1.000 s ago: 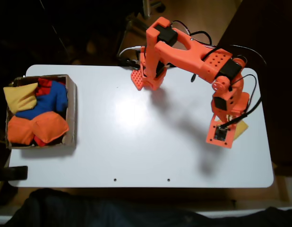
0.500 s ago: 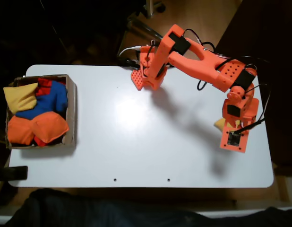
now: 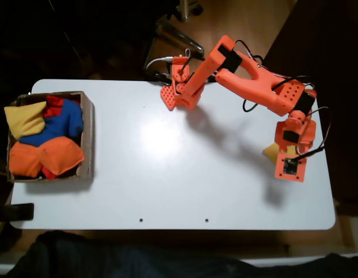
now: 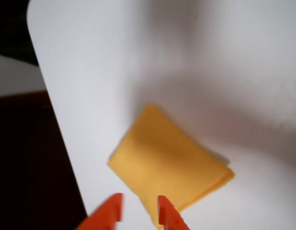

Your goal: Grasp a bag and put it in the box.

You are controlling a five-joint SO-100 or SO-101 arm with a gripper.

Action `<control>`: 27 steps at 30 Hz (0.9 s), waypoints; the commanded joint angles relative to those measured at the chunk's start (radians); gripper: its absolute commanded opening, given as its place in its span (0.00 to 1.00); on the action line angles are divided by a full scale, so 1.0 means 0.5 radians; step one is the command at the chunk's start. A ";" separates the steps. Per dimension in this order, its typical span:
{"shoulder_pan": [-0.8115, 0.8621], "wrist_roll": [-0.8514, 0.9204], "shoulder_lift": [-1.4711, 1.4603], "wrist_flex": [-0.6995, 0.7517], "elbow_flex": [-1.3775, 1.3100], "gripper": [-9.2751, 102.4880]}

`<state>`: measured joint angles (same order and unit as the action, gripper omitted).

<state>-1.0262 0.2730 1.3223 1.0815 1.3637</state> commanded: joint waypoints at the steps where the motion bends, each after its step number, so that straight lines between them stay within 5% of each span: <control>1: -0.052 -0.037 0.000 0.034 -0.095 0.33; 14: -0.095 -0.258 -0.184 0.101 -0.089 0.60; 27: -0.101 -0.295 -0.362 0.101 -0.126 0.66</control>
<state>-1.0661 0.1304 1.1382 1.1321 1.3514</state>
